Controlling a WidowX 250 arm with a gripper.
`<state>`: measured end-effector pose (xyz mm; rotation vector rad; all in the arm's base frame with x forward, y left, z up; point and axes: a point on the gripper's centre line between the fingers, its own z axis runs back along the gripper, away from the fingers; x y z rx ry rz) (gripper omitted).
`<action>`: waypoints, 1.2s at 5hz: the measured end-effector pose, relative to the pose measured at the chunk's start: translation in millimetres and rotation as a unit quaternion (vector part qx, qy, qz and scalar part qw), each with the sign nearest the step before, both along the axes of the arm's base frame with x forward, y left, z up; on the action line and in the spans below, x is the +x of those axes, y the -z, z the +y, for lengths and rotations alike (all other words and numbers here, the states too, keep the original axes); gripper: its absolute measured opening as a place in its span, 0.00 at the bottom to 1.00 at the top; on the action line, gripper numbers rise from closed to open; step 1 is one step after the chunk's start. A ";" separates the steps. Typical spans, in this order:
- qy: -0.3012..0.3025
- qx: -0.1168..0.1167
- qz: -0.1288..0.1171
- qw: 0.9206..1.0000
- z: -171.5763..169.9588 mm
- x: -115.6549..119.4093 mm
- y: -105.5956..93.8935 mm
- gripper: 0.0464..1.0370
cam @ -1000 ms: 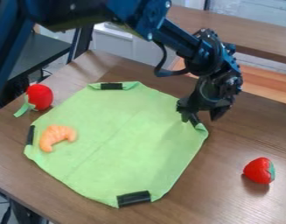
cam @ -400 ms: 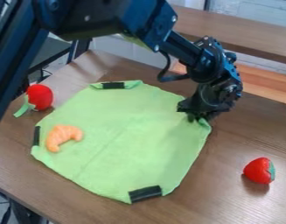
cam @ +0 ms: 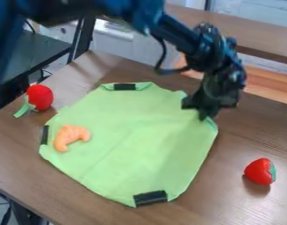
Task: Folds the cloth from right to left
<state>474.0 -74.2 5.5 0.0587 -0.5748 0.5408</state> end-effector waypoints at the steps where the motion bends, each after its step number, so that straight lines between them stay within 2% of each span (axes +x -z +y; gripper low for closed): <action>1: 0.015 -0.026 -0.033 0.999 1.4 -2.4 -37.4 0.02; 2: 0.011 -0.032 -0.043 0.999 27.5 -15.7 -54.0 0.01; 4: 0.019 -0.015 -0.027 0.999 79.7 -61.8 -41.2 0.01; 5: 0.028 -0.005 -0.026 0.999 106.4 -84.9 -39.4 0.01; 6: 0.038 -0.005 -0.037 0.999 124.5 -100.5 -47.8 0.01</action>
